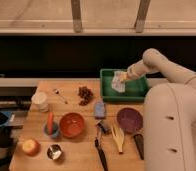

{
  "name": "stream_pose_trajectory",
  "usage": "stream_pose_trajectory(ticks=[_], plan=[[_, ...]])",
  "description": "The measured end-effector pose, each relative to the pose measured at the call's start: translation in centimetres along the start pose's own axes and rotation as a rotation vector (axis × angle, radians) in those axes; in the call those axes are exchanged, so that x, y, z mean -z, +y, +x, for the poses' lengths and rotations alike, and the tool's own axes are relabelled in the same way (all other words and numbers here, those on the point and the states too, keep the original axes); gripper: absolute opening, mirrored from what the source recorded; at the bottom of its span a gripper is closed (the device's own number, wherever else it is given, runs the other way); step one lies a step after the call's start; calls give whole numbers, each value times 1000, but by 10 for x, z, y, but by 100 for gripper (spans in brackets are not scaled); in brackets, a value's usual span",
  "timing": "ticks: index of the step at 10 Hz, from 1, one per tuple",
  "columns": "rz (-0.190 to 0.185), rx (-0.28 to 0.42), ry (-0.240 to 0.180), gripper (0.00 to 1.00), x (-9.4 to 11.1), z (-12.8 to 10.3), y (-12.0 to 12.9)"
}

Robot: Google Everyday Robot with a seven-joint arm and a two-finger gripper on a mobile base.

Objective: Place towel in metal cup

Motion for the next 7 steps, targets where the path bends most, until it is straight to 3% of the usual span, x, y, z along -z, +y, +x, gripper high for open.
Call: stream_pose_trajectory(ticks=[1,3,7], plan=[[-41,1,5,0,8,3,11],[-130,39,54,0,13,21,54],[-208,185,172,0,18,64,134]])
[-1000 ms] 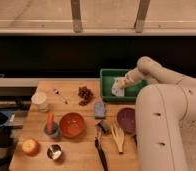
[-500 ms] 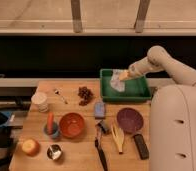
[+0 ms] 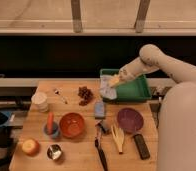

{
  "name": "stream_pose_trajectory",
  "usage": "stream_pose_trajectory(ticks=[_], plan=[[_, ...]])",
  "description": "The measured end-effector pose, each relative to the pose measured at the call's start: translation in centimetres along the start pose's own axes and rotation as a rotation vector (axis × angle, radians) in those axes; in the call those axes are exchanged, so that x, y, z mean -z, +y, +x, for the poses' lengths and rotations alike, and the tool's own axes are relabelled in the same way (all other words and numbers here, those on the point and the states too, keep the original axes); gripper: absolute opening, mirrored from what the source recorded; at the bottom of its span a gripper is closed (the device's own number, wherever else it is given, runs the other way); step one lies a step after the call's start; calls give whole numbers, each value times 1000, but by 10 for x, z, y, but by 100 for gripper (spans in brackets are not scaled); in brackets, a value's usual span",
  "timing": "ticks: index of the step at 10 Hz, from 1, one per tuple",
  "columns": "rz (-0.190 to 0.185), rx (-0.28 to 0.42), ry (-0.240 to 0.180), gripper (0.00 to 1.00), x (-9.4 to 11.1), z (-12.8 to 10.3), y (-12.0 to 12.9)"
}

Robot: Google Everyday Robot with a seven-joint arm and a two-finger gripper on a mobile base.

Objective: Place towel in metal cup

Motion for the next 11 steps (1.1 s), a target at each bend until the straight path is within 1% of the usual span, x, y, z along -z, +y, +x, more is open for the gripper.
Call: stream_pose_trajectory(ticks=[1,2,3,9,10,11], plan=[[-19,20,29,0,-4,8,19],[-29,31,47,0,-7,14,31],[-33,35,53,0,-8,15,34],[-33,37,54,0,-8,16,34],[-41,51,63,0,-9,17,36],[-56,74,78,0,-15,22,43]])
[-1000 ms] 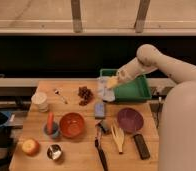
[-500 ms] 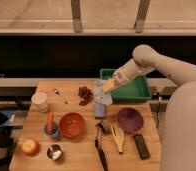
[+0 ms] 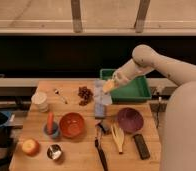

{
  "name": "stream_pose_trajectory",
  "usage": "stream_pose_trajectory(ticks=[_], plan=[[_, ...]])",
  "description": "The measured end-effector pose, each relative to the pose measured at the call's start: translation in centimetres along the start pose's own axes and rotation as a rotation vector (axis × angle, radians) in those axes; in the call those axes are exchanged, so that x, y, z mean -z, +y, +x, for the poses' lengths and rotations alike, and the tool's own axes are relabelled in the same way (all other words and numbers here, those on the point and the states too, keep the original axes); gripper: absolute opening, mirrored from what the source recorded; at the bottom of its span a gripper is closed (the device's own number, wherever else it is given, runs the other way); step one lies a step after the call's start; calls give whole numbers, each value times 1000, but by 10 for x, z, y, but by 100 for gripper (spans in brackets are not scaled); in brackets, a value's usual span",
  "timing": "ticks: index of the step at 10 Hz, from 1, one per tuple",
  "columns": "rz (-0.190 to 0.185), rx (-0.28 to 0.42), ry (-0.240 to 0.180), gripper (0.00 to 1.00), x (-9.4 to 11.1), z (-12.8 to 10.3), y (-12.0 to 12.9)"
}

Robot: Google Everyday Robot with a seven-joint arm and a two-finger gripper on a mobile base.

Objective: Place towel in metal cup

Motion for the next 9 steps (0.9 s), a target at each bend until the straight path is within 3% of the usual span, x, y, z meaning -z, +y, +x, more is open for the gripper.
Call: stream_pose_trajectory(ticks=[4,5,9], plan=[[-59,85,73,0,-39,31,57],[-79,120,110,0,-57,45,82],[-112,250,224,0,-108,65,144]])
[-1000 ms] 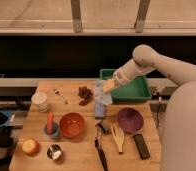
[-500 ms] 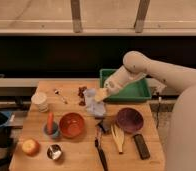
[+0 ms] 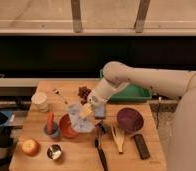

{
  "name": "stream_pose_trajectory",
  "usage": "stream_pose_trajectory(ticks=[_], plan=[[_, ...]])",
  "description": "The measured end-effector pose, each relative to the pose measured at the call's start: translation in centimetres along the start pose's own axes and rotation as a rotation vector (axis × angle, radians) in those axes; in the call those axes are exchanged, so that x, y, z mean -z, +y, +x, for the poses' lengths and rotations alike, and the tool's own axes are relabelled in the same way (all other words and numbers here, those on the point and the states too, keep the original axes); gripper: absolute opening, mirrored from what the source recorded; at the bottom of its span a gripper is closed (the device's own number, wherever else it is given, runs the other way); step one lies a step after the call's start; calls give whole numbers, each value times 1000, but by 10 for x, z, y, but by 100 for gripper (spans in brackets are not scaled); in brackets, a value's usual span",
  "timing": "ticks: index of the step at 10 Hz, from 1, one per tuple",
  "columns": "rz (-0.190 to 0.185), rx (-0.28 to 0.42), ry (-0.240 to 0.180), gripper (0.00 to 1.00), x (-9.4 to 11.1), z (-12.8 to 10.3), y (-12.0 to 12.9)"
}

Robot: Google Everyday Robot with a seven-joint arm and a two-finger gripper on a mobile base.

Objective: Place towel in metal cup

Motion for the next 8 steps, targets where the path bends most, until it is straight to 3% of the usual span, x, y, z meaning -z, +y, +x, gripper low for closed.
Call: stream_pose_trajectory(ticks=[3,8], plan=[[-46,99,68,0,-38,-11,38],[-55,106,75,0,-41,-10,42]])
